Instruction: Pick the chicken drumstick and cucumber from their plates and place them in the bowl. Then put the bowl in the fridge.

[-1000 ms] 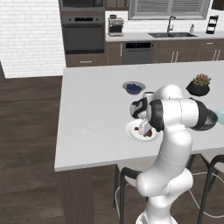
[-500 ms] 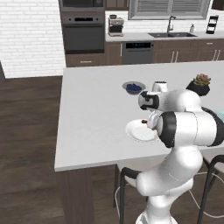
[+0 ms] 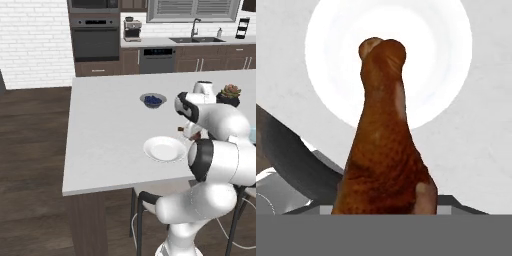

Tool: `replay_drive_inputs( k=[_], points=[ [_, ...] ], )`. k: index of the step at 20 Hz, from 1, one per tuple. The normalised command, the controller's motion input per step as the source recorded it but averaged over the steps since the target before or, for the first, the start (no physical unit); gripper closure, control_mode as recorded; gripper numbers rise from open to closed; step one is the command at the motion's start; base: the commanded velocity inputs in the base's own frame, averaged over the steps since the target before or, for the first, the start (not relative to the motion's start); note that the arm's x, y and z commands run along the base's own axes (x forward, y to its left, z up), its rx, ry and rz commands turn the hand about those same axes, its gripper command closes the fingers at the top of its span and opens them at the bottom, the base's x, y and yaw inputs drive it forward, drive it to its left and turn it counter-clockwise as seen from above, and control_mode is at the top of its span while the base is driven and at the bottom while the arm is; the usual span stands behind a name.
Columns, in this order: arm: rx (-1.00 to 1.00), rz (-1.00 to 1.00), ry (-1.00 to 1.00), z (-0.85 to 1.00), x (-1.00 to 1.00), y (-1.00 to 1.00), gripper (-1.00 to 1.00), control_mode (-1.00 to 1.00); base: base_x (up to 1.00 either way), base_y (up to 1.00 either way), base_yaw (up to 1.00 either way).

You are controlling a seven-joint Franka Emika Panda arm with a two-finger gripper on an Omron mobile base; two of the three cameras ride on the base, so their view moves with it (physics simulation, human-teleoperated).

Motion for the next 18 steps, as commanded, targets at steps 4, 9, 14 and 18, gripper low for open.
replay_drive_inputs(
  k=[4, 9, 14, 18],
  points=[
    [0.0, -0.19, 0.16, 0.37, 0.03, -0.74, 1.0, -1.0, 0.0, 0.0, 0.0],
    [0.0, -0.14, 0.13, 0.17, 0.12, -0.79, 1.0, -1.0, 0.0, 0.0, 0.0],
    [0.0, -0.1, 0.07, 0.05, 0.15, -0.95, 1.0, -1.0, 0.0, 0.0, 0.0],
    [0.0, -0.08, 0.0, -0.06, 0.04, -0.97, 1.0, -1.0, 0.0, 0.0, 0.0]
  ],
)
